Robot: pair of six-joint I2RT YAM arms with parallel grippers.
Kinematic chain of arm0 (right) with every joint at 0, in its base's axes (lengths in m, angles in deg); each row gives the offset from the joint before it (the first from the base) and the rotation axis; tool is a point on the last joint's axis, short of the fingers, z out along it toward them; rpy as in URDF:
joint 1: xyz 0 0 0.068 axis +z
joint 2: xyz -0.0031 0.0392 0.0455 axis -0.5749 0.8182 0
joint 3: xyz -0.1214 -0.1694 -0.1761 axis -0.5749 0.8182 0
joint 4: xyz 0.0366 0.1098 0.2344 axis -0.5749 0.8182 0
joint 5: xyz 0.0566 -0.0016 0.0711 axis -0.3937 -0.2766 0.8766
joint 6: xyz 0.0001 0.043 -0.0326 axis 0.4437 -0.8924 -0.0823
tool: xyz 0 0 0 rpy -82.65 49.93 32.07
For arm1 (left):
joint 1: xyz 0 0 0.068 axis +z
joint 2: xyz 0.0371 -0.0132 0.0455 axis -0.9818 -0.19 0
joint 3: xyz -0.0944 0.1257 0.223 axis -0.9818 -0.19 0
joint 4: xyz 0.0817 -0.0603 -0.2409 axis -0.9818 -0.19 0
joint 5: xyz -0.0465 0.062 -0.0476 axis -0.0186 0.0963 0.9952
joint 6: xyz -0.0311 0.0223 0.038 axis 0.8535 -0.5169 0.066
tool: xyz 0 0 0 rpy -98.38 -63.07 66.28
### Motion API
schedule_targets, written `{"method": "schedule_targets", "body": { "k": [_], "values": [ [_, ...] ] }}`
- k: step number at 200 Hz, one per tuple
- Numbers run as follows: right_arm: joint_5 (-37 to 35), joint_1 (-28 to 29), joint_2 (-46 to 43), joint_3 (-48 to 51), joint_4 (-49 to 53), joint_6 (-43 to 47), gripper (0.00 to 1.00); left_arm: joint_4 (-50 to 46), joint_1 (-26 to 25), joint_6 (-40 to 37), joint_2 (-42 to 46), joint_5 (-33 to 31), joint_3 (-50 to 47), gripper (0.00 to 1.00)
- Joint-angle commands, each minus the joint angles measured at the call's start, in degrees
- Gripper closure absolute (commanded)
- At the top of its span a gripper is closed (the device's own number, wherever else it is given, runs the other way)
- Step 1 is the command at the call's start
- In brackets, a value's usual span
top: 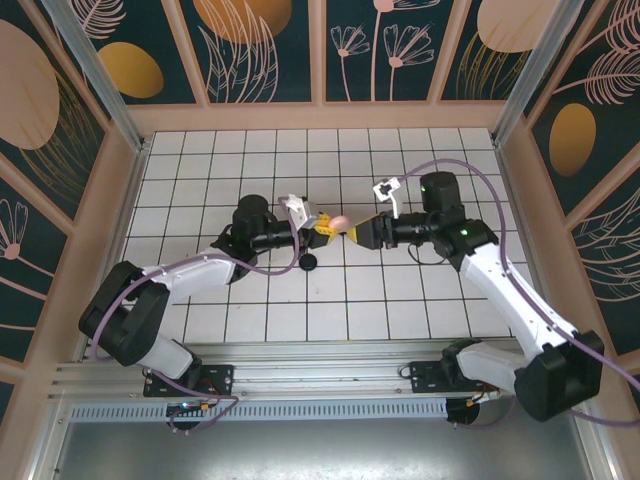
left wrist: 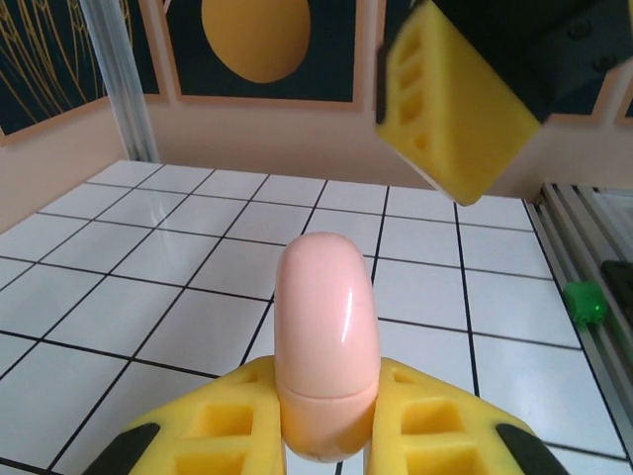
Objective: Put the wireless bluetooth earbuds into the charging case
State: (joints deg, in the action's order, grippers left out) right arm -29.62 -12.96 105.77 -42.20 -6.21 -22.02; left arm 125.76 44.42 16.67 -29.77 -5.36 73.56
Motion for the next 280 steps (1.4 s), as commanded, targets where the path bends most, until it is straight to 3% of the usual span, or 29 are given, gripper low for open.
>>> {"method": "schedule_targets", "body": {
  "k": [1, 40, 72, 118, 136, 166, 205, 280],
  "values": [
    [-8.7, -3.0, -3.1, 2.9, -6.5, -8.0, 0.5, -3.3, -0.2, 7.1, -2.2, -1.6, 4.7, 0.84],
    [-28.7, -10.4, -5.1, 3.5, -4.3, -22.1, 0.5, -13.9, -0.9, 21.1, -8.9, -5.1, 16.2, 0.87],
    [-35.4, -15.0, -7.9, 6.6, -4.6, -28.4, 0.5, -27.5, -2.9, 31.0, -17.6, -9.2, 28.2, 0.88],
    [-34.1, -19.3, -10.4, 10.9, -7.3, -32.6, 0.5, -36.9, -4.8, 48.6, -27.0, -15.6, 39.8, 0.88],
    [-34.1, -19.5, -10.0, 11.4, -6.9, -31.8, 0.5, -39.5, -5.5, 52.2, -30.2, -17.1, 44.3, 0.86],
    [-32.0, -20.1, -9.4, 12.5, -7.8, -31.3, 0.5, -41.3, -5.9, 59.3, -37.2, -16.0, 50.7, 0.86],
    [-30.8, -20.6, -9.2, 12.8, -7.8, -30.5, 0.5, -47.5, -7.9, 61.8, -46.3, -14.1, 61.8, 0.85],
    [-28.3, -20.8, -7.9, 13.3, -9.4, -30.8, 0.51, -49.8, -9.8, 67.9, -53.1, -14.3, 67.6, 0.84]
  ]
}}
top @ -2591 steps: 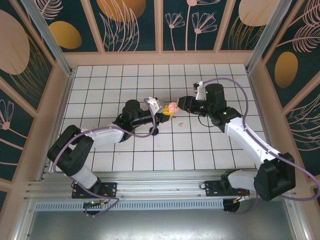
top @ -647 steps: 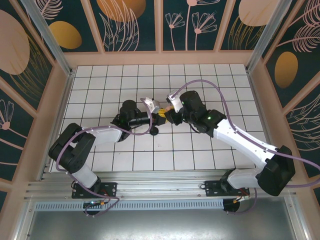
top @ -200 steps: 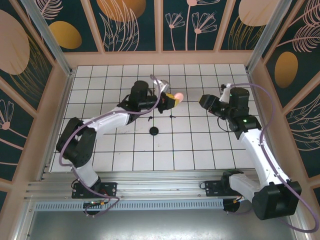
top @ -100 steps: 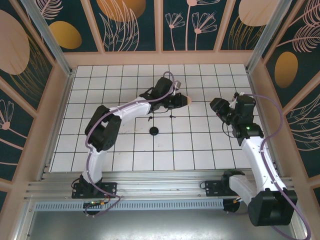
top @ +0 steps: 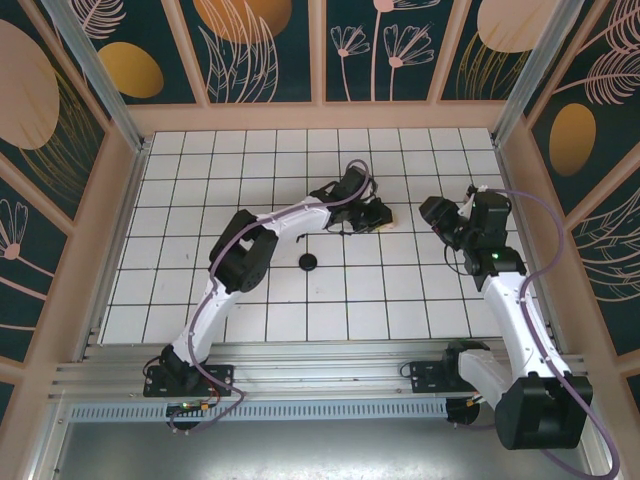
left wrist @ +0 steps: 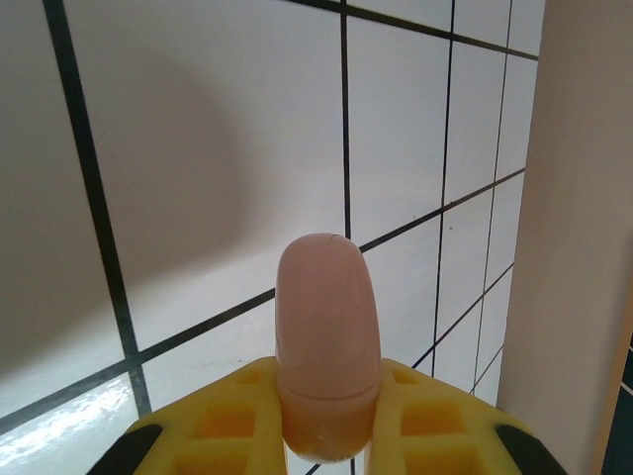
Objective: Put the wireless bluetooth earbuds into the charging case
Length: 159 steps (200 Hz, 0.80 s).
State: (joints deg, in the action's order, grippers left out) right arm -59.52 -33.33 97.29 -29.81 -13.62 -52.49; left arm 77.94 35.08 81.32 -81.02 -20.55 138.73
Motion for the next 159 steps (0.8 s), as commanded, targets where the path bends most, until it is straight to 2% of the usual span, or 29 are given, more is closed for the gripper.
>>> {"method": "schedule_targets", "body": {
  "k": [1, 95, 159],
  "values": [
    [1.6, -0.5, 0.6, 0.9, -2.0, -0.3, 0.51, -2.0, -0.5, 3.2, -1.9, 0.9, 2.4, 0.84],
    [1.6, -0.5, -1.7, 2.1, -1.5, -1.6, 0.52, -1.3, -1.0, 4.1, -4.8, -3.0, 5.2, 0.82],
    [1.6, -0.6, -2.3, 1.7, -1.0, -1.8, 0.52, -2.9, -1.0, 5.0, -7.8, -4.9, 9.2, 0.76]
  ]
}}
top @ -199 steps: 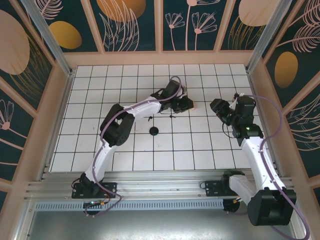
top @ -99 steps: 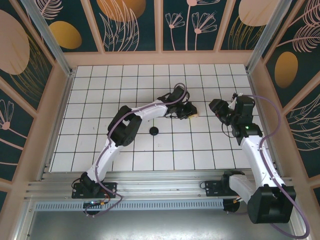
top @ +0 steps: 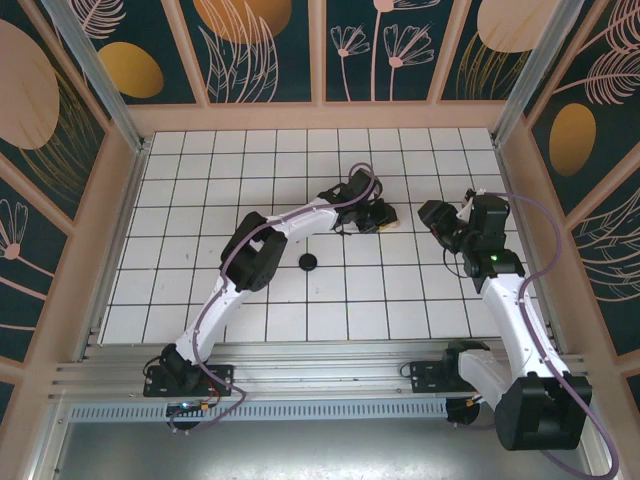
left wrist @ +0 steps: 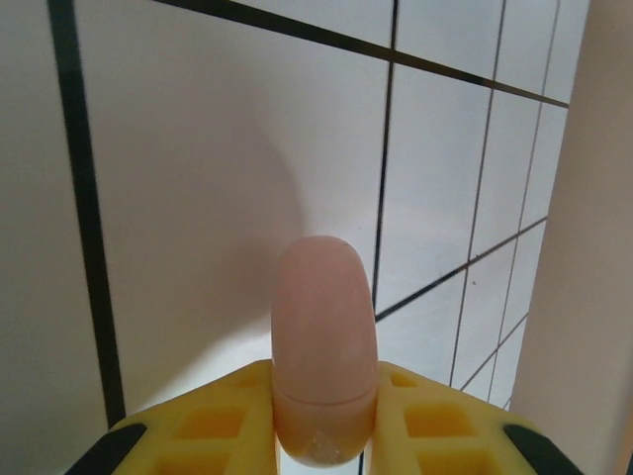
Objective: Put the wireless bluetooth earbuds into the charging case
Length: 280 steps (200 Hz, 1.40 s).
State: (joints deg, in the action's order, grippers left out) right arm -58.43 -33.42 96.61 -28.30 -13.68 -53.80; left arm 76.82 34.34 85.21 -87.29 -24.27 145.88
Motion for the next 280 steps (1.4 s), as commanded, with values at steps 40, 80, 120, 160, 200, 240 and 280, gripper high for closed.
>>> {"method": "schedule_targets", "body": {
  "k": [40, 80, 120, 160, 200, 240, 280],
  "values": [
    [0.6, -0.4, -2.0, -0.5, -0.2, -0.4, 0.52, -6.1, -0.3, -0.6, -0.7, -3.8, 3.4, 0.64],
    [0.1, -0.4, -3.2, -0.9, 0.0, -0.7, 0.52, -12.0, -0.2, -4.7, 0.9, -7.0, 6.3, 0.55],
    [0.4, -0.4, -3.6, -1.4, 0.4, -0.4, 0.52, -20.2, -0.3, -9.9, 4.6, -13.8, 10.4, 0.49],
    [1.2, -0.4, -3.6, -1.5, 0.3, 1.0, 0.52, -27.5, -0.3, -14.6, 13.6, -21.0, 6.8, 0.49],
    [2.5, -0.1, -1.9, -2.1, 2.1, 2.1, 0.52, -32.6, -0.3, -16.4, 26.3, -24.7, -7.1, 0.47],
    [2.2, 0.6, -1.5, -3.0, 2.3, 1.5, 0.52, -36.4, -0.3, -13.7, 35.1, -27.4, -21.3, 0.45],
    [0.2, 3.6, -0.3, -4.1, 2.5, 1.2, 0.52, -37.4, -0.3, -12.5, 37.4, -31.8, -28.5, 0.4]
  ]
}}
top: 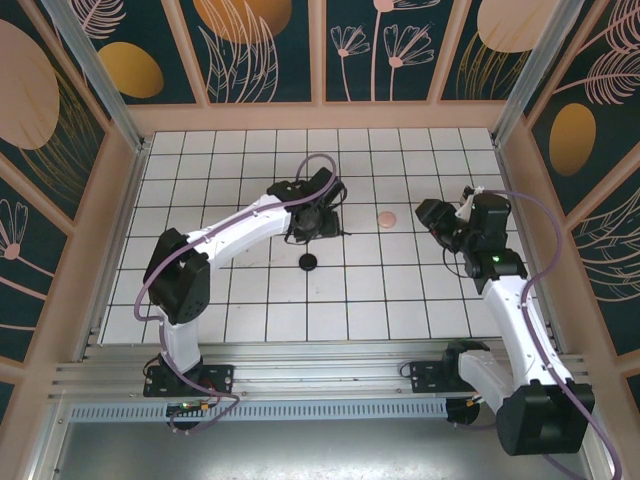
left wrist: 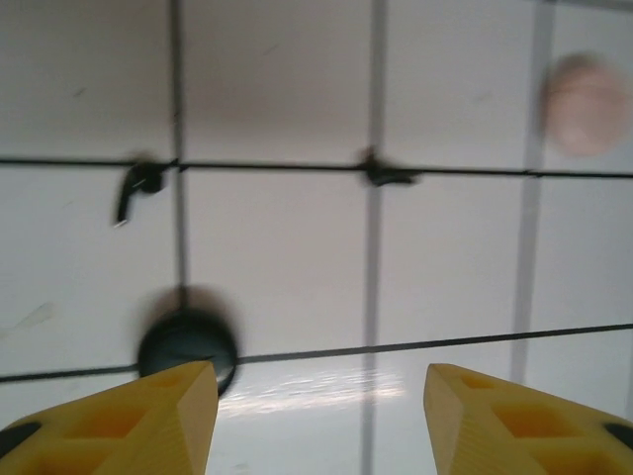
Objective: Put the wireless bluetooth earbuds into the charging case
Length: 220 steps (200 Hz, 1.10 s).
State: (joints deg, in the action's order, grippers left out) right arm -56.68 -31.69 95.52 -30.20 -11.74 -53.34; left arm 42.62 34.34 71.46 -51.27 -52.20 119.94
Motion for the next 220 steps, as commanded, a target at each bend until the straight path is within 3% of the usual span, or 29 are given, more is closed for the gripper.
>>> {"method": "schedule_targets", "body": {
  "k": [1, 71, 159, 220],
  "values": [
    [-1.6, 2.0, 0.8, -2.3, 0.6, 0.8, 0.52, -3.2, -0.3, 1.2, 1.4, -3.9, -2.7, 0.4],
    [-4.6, 6.0, 1.2, -1.9, 0.7, -0.4, 0.52, -1.5, -0.3, 0.7, -2.1, -3.3, -6.5, 0.35],
    [-5.8, 7.0, 0.9, -1.7, 1.5, -0.7, 0.52, 4.0, 0.1, 1.1, -6.6, 0.7, -9.3, 0.34],
    [-5.6, 7.0, 1.5, -1.6, 1.1, -0.6, 0.52, 4.9, 0.6, 1.1, -7.1, 0.0, -10.6, 0.35]
  ]
}}
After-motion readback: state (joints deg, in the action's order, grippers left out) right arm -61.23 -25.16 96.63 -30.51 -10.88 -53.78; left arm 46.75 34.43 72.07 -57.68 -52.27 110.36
